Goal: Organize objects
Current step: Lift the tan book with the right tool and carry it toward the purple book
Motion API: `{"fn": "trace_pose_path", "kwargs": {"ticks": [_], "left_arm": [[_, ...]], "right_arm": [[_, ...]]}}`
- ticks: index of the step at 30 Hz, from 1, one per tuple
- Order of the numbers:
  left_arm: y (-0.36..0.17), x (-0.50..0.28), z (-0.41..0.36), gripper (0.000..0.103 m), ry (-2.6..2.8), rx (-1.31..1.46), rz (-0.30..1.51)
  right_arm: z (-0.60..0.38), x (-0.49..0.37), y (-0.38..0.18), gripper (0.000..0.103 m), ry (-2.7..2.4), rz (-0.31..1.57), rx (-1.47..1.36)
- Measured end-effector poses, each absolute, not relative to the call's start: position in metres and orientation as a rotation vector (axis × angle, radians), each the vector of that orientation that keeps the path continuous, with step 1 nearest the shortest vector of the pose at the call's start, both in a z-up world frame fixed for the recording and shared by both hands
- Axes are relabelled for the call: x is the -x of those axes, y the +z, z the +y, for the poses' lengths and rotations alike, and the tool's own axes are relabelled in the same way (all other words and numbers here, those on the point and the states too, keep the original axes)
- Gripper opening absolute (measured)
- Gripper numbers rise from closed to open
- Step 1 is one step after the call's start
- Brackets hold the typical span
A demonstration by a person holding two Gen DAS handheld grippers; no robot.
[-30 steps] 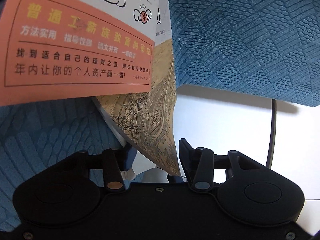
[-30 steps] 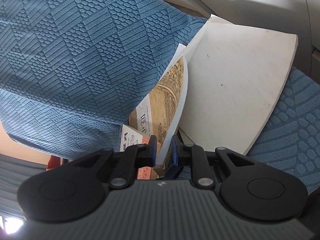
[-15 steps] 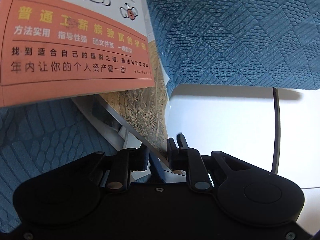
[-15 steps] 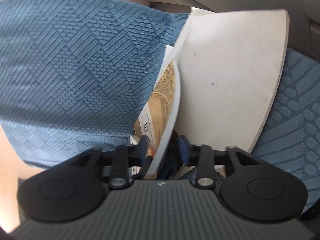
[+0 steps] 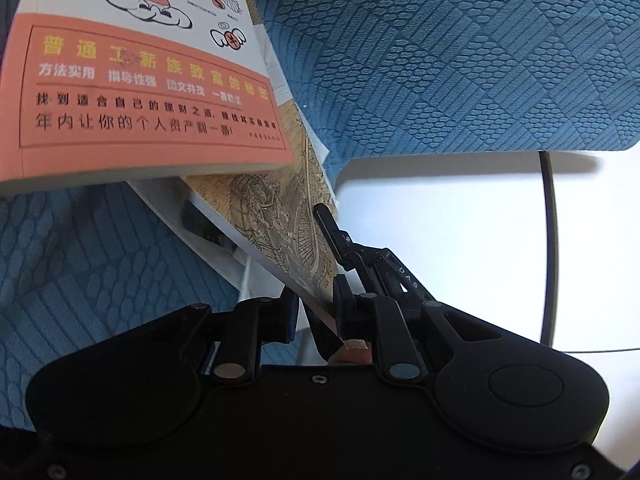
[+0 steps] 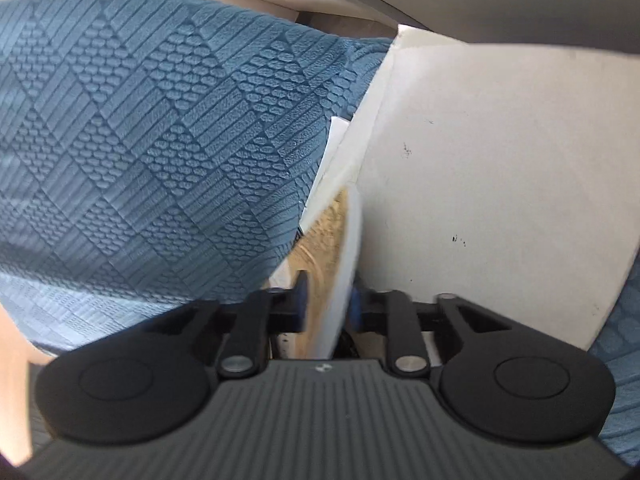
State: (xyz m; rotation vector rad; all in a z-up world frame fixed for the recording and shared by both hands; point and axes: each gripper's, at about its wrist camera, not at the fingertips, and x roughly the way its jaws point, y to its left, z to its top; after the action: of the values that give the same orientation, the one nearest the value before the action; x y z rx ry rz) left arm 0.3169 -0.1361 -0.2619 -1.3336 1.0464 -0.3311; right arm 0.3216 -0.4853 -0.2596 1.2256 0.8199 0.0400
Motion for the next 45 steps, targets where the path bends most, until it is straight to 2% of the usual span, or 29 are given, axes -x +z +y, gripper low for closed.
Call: {"fn": "trace_pose_path", "kwargs": {"ticks": [10, 19, 29, 45], "left_arm": [[-0.217, -0.296, -0.134, 0.019, -0.468, 1.418, 1.069], [-0.177, -0.269, -0.123, 0.021, -0.571, 1.437, 1.075], [-0.136, -0.246, -0.101, 0.021, -0.638, 1.370, 1.079], [-0.066, -0.206, -0.032, 0.021, -0.705, 1.310, 0.956]], "right_arm": [[-0.477, -0.276, -0.162, 0.014, 0.103, 0.710, -0.876], [-0.452, -0.231, -0.091, 0.014, 0.036, 0.651, -0.730], [-0.420, -0.202, -0.051, 0.014, -0.003, 0.631, -0.636], [-0.355, -0.184, 0.007, 0.014, 0.054, 0.537, -0.554]]}}
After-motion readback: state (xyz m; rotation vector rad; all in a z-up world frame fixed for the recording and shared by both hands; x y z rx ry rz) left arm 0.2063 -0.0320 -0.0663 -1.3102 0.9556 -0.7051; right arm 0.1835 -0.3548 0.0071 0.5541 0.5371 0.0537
